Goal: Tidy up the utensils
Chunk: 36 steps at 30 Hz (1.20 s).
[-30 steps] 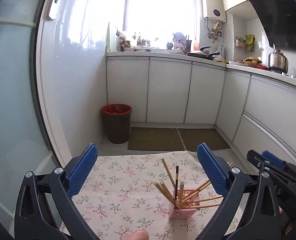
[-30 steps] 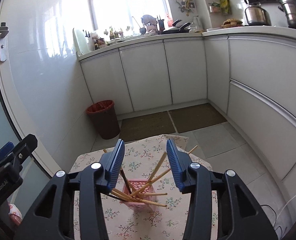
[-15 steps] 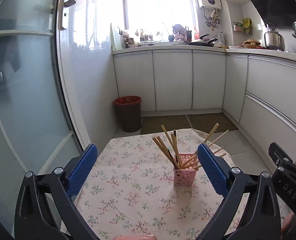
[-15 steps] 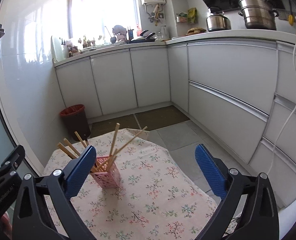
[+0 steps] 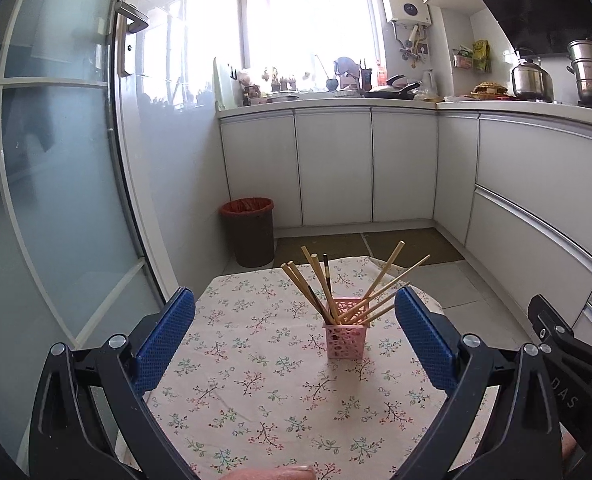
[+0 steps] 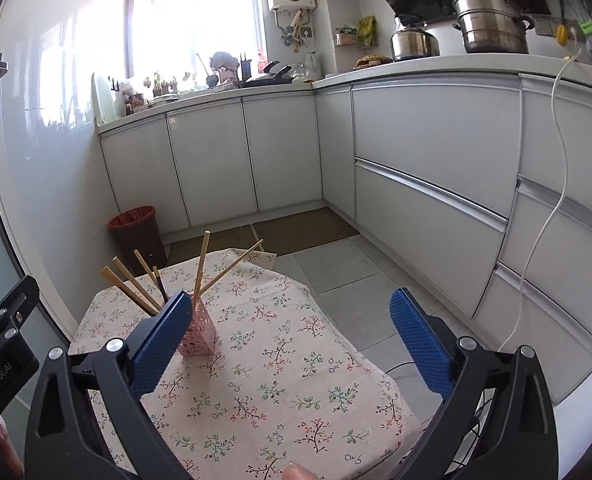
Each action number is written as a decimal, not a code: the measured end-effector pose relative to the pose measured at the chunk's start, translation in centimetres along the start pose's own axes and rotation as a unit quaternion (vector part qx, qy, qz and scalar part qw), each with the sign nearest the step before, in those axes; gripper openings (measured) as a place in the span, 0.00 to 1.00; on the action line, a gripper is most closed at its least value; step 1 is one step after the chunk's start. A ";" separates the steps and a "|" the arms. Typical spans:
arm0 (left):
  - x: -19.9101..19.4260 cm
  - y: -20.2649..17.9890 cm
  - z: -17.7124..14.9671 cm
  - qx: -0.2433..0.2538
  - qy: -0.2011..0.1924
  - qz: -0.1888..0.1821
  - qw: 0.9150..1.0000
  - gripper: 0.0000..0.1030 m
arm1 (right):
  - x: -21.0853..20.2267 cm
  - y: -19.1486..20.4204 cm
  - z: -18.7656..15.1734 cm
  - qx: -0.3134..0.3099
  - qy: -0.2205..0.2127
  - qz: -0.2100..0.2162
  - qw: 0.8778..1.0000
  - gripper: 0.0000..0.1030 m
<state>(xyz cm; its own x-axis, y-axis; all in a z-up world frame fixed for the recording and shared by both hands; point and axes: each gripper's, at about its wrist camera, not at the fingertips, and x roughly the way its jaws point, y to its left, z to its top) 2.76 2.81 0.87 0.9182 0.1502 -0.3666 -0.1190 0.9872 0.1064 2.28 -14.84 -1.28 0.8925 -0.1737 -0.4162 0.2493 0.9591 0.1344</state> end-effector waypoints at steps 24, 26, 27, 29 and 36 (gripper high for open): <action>0.8 -0.1 -0.4 0.002 0.012 -0.001 1.000 0.93 | 0.8 0.3 -0.4 0.001 0.012 -0.001 1.000 0.93; 0.8 -0.2 -0.4 0.002 0.012 -0.001 1.000 0.93 | 0.8 0.4 -0.4 0.001 0.012 -0.001 1.000 0.94; 0.8 -0.2 -0.4 0.002 0.013 -0.001 1.000 0.93 | 0.9 0.4 -0.4 0.001 0.013 -0.001 1.000 0.94; 0.9 -0.1 -0.4 0.002 0.014 -0.002 1.000 0.93 | 0.9 0.4 -0.4 0.001 0.013 -0.002 1.000 0.93; 1.1 -0.1 -0.4 0.002 0.016 -0.002 1.000 0.93 | 0.9 0.5 -0.4 0.003 0.015 -0.004 1.000 0.94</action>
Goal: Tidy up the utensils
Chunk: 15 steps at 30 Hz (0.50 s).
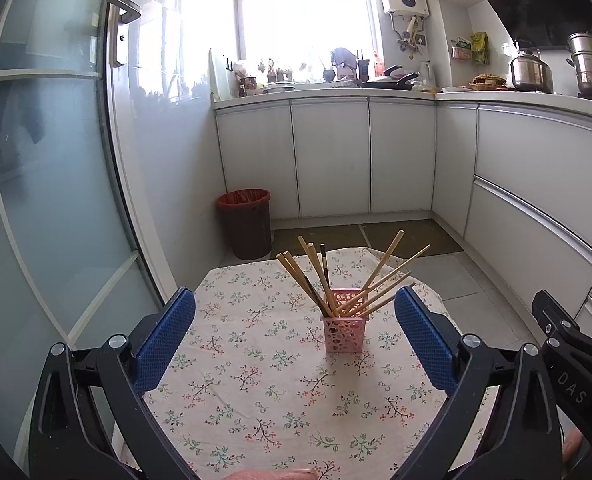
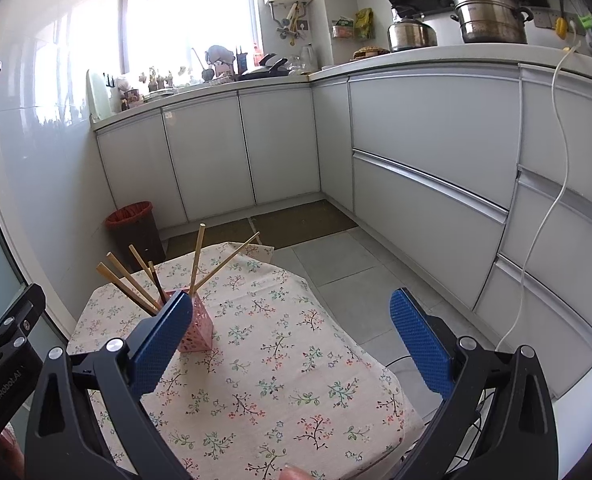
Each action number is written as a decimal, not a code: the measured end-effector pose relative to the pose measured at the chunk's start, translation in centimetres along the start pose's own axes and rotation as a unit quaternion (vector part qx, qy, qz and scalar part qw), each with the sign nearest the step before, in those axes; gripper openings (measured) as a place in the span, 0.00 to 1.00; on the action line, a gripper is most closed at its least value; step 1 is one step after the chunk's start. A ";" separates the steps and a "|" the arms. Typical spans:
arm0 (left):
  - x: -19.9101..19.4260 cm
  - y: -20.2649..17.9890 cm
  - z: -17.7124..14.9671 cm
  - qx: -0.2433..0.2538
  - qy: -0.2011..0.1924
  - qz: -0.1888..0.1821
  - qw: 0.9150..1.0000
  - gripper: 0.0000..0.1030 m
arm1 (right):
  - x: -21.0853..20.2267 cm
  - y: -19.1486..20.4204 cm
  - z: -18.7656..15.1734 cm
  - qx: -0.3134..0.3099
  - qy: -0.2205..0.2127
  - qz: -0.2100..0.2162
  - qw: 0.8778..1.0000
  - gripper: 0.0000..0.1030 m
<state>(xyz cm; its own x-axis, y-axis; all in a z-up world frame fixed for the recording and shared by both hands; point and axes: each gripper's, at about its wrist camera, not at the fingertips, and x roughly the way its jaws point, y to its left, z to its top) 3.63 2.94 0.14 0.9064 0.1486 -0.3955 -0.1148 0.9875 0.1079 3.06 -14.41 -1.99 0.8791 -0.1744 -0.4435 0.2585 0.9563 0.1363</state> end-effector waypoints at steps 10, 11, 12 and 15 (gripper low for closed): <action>0.1 -0.1 -0.1 0.002 0.003 -0.001 1.000 0.93 | 0.1 0.0 0.0 0.000 0.001 0.000 1.000 0.94; 0.1 -0.1 -0.1 0.002 0.003 0.000 1.000 0.93 | 0.0 0.0 0.0 0.000 0.001 0.000 1.000 0.94; 0.1 -0.1 -0.1 0.002 0.003 0.000 1.000 0.93 | 0.1 0.0 0.0 0.000 0.001 0.000 1.000 0.93; 0.1 -0.1 -0.1 0.004 -0.001 0.006 1.000 0.93 | 0.1 0.0 -0.1 -0.001 0.002 0.000 1.000 0.93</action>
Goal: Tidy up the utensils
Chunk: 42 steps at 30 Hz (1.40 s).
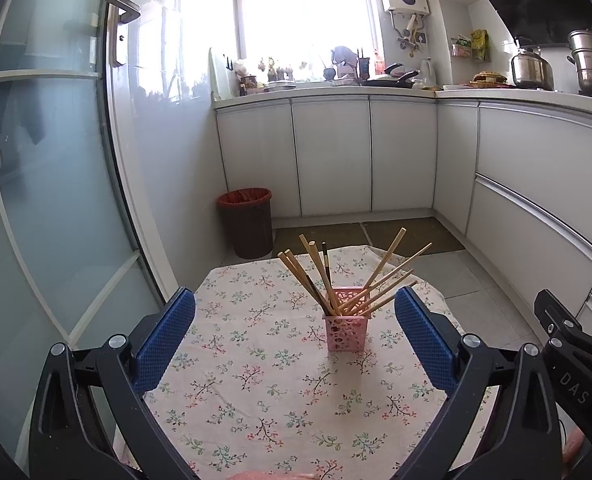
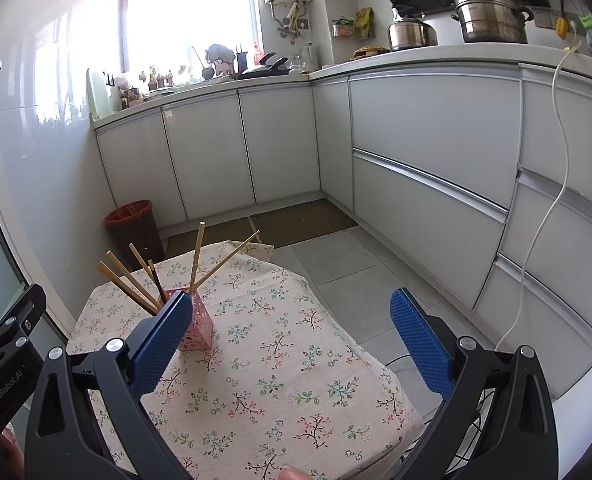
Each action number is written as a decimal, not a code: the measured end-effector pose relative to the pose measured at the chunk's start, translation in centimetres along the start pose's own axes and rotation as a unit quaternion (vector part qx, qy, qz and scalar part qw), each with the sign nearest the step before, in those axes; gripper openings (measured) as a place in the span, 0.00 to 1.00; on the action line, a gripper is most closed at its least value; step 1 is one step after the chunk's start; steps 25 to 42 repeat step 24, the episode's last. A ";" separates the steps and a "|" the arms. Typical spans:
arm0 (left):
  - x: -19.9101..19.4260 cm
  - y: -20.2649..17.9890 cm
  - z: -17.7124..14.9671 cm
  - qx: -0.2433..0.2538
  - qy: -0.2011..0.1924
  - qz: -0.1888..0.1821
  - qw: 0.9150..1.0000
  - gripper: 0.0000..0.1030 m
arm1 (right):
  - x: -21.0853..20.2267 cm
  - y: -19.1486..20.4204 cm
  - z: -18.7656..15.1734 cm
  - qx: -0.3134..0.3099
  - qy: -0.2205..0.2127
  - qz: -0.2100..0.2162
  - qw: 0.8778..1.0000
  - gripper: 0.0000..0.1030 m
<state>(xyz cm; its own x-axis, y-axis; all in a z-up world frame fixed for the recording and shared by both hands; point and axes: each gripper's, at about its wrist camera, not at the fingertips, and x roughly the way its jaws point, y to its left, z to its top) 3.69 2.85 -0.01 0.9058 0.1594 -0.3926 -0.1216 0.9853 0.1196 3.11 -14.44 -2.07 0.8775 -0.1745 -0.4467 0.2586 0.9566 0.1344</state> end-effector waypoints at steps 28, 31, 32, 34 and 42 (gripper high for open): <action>-0.1 0.0 0.1 0.001 -0.016 -0.019 1.000 0.93 | 0.0 -0.3 -0.1 0.002 0.004 0.001 1.000 0.93; -0.1 0.0 0.1 0.001 -0.016 -0.019 1.000 0.93 | 0.0 -0.3 -0.1 0.002 0.004 0.001 1.000 0.93; -0.1 0.0 0.1 0.001 -0.016 -0.019 1.000 0.93 | 0.0 -0.3 -0.1 0.002 0.004 0.001 1.000 0.93; -0.1 0.0 0.1 0.001 -0.016 -0.019 1.000 0.93 | 0.0 -0.3 -0.1 0.002 0.004 0.001 1.000 0.93; -0.1 0.0 0.1 0.001 -0.016 -0.019 1.000 0.93 | 0.0 -0.3 -0.1 0.002 0.004 0.001 1.000 0.93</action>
